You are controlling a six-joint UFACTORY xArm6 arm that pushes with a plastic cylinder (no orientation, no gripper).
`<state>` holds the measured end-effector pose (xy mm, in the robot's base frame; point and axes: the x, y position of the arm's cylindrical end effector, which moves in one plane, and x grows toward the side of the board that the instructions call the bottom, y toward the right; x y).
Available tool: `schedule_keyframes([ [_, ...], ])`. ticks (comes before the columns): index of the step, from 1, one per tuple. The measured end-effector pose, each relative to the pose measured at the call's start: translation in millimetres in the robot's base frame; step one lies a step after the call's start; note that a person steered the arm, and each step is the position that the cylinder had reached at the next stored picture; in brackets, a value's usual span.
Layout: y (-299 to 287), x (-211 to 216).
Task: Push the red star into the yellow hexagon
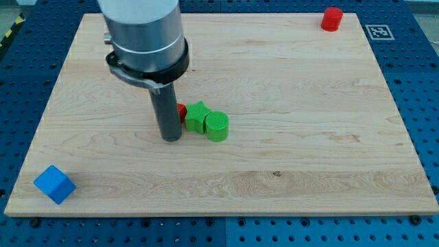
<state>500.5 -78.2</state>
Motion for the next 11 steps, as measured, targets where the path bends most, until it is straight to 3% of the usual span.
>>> schedule_keyframes([
  [2, 13, -40],
  [4, -23, -83],
  [8, -68, -114],
  [9, -68, -149],
  [11, -76, -169],
])
